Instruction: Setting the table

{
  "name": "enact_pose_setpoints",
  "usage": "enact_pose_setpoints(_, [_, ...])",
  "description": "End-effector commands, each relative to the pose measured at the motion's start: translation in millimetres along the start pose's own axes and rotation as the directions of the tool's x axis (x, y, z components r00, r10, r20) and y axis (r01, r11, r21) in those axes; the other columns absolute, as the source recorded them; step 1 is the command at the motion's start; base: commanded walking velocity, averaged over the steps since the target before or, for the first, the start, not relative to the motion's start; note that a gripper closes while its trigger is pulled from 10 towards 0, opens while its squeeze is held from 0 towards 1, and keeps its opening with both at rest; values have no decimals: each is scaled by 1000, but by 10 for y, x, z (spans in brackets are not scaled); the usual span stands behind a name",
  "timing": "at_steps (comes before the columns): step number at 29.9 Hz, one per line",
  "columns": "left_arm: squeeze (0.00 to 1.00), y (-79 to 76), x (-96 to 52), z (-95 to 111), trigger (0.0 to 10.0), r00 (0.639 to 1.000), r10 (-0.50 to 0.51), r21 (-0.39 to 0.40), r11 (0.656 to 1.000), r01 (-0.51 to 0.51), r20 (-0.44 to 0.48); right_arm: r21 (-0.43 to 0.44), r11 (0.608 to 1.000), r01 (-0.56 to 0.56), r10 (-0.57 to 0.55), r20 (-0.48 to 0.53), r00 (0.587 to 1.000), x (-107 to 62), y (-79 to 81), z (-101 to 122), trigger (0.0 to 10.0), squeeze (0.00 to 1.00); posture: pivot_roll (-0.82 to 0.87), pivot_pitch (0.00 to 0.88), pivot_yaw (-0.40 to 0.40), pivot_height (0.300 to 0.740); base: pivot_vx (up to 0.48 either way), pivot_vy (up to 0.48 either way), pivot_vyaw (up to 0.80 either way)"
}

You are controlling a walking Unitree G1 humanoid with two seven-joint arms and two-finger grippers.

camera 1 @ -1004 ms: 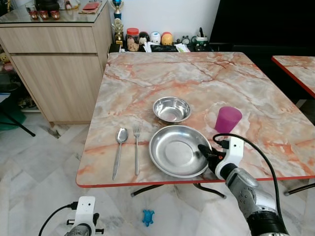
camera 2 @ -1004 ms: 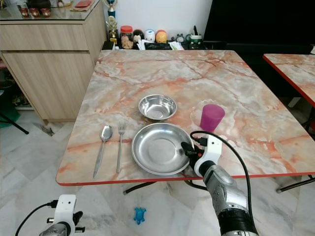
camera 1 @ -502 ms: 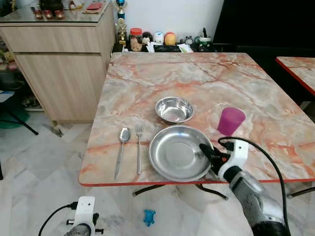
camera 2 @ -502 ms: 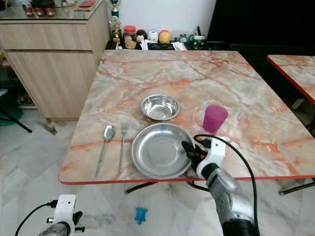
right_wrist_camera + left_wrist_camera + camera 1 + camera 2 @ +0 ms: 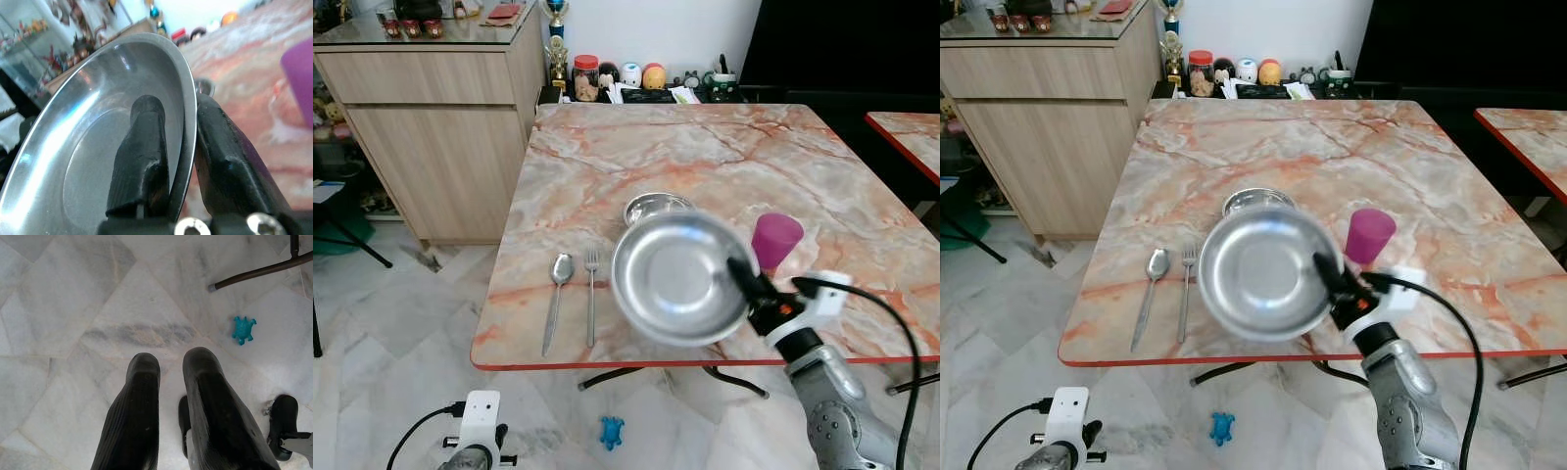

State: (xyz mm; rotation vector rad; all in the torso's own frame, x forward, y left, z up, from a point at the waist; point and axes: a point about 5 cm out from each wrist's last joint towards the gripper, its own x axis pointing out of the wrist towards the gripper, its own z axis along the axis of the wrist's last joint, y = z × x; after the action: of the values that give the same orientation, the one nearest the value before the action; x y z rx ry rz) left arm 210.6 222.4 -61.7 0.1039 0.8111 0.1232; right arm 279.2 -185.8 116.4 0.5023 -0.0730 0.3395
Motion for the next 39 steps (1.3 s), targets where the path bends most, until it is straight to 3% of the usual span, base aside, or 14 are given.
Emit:
enact_pose_setpoints(1, [0,27,-16,-65,10000,1000,9,14,1000,-9,-18,10,999,-36,35,86,996,38,95,110,10000,0,128,0,-42,740,0,0,0])
enact_pose_setpoints(7, [0,56,-37,-127,10000,999,24,15,1000,-24,-22,82,993,-82,65,189,980,44,262,106,10000,0,128,0,-49,740,0,0,0])
enact_pose_setpoints(12, [0,44,-52,-175,10000,999,16,43,999,-14,-29,98,989,-109,90,183,979,79,346,52,10000,0,128,0,-57,740,0,0,0])
enact_pose_setpoints(29, [0,-15,-50,-168,10000,1000,3,53,999,-2,-17,82,987,-137,121,175,977,173,454,2,10000,0,133,0,-74,740,0,-365,0])
enact_pose_setpoints(39, [0,-24,-48,-155,10000,1000,-2,56,998,2,-12,69,988,-136,120,196,973,186,436,79,10000,0,124,0,-71,740,0,-356,0])
